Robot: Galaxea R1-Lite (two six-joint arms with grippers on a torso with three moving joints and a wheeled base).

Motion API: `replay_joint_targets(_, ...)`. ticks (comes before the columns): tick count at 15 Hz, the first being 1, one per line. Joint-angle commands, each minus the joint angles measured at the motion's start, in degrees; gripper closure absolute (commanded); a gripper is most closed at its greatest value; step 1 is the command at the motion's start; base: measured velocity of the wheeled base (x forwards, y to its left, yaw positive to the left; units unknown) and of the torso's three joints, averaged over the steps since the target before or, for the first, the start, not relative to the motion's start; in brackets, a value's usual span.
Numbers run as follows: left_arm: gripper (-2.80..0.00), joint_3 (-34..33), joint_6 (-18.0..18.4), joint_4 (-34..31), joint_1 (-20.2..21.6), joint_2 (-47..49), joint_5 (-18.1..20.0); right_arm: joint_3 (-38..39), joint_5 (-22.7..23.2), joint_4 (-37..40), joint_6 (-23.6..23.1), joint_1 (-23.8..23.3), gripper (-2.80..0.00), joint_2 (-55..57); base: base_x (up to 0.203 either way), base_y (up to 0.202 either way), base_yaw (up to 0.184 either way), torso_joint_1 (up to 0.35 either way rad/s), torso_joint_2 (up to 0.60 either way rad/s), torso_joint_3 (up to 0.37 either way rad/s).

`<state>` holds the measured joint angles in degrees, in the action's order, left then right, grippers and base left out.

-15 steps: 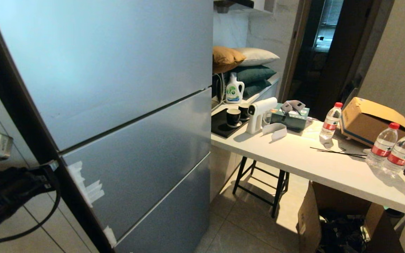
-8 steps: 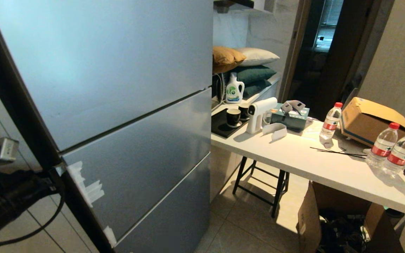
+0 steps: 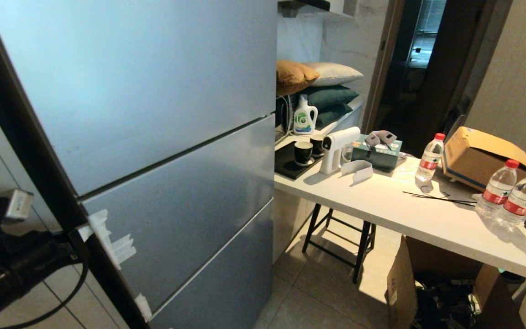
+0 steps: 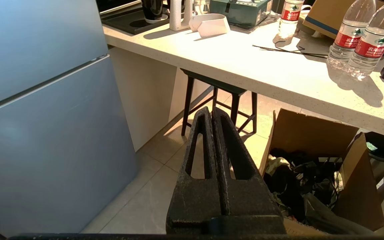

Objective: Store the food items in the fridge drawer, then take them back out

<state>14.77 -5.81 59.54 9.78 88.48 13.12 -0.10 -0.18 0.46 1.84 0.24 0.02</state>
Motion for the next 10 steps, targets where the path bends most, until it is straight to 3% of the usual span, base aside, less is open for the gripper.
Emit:
replay_joint_targets(1,0.00,-0.43,-0.07,0.33,-0.83,0.02,0.17,0.01,0.01,-0.02,0.00,0.02,0.00,0.05,0.000,0.000,0.000,0.000,0.00,0.000)
replay_joint_targets(10,0.00,-2.69,-0.07,0.58,-5.60,-1.52,3.89,0.01,0.09,-0.02,0.00,0.02,0.00,-0.02,0.000,0.000,0.000,0.000,0.00,0.000)
